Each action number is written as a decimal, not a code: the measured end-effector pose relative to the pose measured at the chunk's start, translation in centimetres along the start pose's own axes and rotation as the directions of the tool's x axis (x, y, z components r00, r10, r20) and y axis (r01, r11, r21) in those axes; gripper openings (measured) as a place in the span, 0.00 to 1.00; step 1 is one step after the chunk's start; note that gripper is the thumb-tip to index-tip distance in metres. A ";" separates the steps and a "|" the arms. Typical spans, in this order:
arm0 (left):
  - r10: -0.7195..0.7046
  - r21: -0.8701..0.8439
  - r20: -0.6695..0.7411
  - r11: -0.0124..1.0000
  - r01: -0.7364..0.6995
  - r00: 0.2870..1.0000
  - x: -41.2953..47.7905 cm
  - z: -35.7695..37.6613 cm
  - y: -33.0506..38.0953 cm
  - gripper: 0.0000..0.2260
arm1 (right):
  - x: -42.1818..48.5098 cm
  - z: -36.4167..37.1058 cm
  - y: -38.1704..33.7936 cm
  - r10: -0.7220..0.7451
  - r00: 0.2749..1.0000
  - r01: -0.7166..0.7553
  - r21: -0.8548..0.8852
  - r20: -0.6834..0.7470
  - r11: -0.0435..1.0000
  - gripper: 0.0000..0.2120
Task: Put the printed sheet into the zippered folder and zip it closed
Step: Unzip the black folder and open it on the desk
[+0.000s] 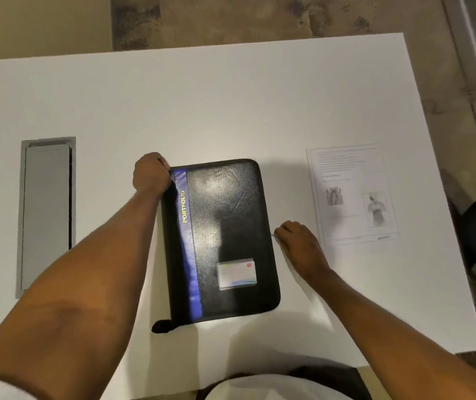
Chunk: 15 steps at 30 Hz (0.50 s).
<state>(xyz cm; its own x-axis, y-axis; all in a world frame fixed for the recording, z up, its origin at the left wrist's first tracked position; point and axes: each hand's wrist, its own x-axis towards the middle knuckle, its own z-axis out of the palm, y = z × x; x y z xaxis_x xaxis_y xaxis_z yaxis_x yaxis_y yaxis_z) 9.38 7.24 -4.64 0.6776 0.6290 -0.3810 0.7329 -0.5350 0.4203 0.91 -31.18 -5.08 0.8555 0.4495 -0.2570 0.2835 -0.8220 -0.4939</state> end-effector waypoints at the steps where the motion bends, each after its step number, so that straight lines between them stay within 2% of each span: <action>1: -0.001 0.001 -0.004 1.000 0.001 1.000 0.1 0.0 -0.2 0.15 | -0.9 0.3 0.0 0.007 1.000 -0.007 -0.004 -0.004 1.000 0.03; 15: 0.079 0.053 0.040 0.995 -0.081 0.996 0.5 -0.7 -0.6 0.11 | -12.7 5.2 -0.7 0.168 0.983 -0.164 0.052 -0.077 0.985 0.05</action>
<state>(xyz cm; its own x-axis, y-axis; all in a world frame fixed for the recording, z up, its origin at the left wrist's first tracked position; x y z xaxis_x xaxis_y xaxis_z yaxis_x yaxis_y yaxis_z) 9.22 8.29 -4.49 0.7356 0.5617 -0.3787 0.6774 -0.6134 0.4060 -12.39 -34.46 -5.84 0.9219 0.2767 -0.2712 0.1163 -0.8653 -0.4875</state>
